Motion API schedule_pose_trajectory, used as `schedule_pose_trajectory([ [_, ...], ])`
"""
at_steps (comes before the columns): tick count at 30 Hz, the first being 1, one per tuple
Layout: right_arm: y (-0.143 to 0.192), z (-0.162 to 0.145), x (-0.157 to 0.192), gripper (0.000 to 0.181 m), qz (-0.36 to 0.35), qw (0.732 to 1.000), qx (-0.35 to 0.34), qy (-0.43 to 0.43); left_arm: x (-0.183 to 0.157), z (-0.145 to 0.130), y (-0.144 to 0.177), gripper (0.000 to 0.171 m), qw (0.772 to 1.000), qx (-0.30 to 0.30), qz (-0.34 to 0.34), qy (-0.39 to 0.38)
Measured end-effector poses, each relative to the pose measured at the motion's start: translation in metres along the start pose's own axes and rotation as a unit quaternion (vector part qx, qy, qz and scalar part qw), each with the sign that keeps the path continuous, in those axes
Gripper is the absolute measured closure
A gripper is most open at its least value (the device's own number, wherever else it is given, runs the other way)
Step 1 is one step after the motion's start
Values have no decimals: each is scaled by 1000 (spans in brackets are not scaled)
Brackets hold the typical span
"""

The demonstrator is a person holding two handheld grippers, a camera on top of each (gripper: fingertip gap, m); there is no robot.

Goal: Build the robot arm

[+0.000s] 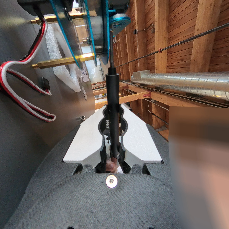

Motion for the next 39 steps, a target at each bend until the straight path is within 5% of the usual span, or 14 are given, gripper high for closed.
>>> schedule_pose_trajectory([
  [8, -13, -2, -7, 150, -56, 995, 30, 81, 3, 1, 5, 156, 999, 33, 34, 2],
  [10, -19, -5, -7, 165, -48, 996, 31, 69, 1, 2, 5, 156, 999, 39, 36, 8],
  [18, -28, -2, 5, 169, 64, 990, -47, -113, -2, 5, 11, 156, 997, 43, 6, 58],
  [29, -37, -7, -5, 155, -60, 995, -11, 85, 0, 12, 15, 156, 998, 52, 37, 17],
  [39, -42, -7, -9, 166, -36, 998, -37, 43, 0, 15, 17, 156, 997, 59, 45, -8],
])
Point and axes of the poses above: each gripper's, where its closed fingertips meet, y back along the fingers, z out of its top, x = y × z across the jaws, the point moved 1 cm from there along y, back along the fingers, and after that the axes turned 10 degrees about -x, right-handed, at the moved point
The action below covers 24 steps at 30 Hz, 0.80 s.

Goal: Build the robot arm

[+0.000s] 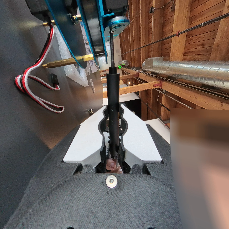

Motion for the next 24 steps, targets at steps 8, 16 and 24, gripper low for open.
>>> schedule_pose_trajectory([
  [8, -1, 5, 5, 167, 40, 996, -25, -74, -1, 3, 0, 156, 1000, -2, -15, 11],
  [16, -4, 2, 4, 167, 33, 997, -9, -62, -1, 3, 2, 156, 1000, -1, -15, -10],
  [24, -4, 5, -4, 162, -33, 998, 25, 40, 2, 4, 3, 156, 1000, -9, 8, -15],
])
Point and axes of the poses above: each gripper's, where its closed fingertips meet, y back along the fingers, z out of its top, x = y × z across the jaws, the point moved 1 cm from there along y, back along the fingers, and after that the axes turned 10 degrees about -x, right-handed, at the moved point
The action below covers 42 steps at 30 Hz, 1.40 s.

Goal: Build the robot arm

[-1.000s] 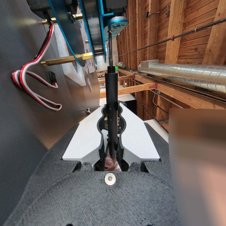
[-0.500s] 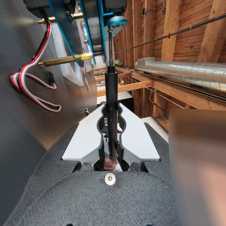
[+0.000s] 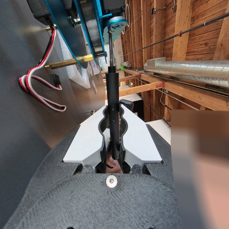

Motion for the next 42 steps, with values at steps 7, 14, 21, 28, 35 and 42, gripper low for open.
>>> schedule_pose_trajectory([
  [7, 0, 7, 6, 166, 91, 978, -52, -179, -1, 4, 1, 156, 999, -18, -25, 32],
  [14, 0, 5, 9, 155, 57, 996, -13, -74, -1, 4, 3, 157, 1000, 3, -3, 19],
  [21, 10, 62, -1, 145, -34, 996, 33, 71, 2, 6, 8, 156, 999, 21, 46, 9],
  [28, -39, 88, -21, 145, -50, 994, 89, 35, 4, 7, 10, 156, 997, 25, 74, -6],
  [35, -52, 90, -24, 164, -32, 996, 78, -18, 4, 8, 8, 156, 997, 24, 77, -11],
  [42, -52, 90, -28, 165, 5, 992, 51, -118, 9, 8, 8, 155, 998, 17, 59, 0],
])
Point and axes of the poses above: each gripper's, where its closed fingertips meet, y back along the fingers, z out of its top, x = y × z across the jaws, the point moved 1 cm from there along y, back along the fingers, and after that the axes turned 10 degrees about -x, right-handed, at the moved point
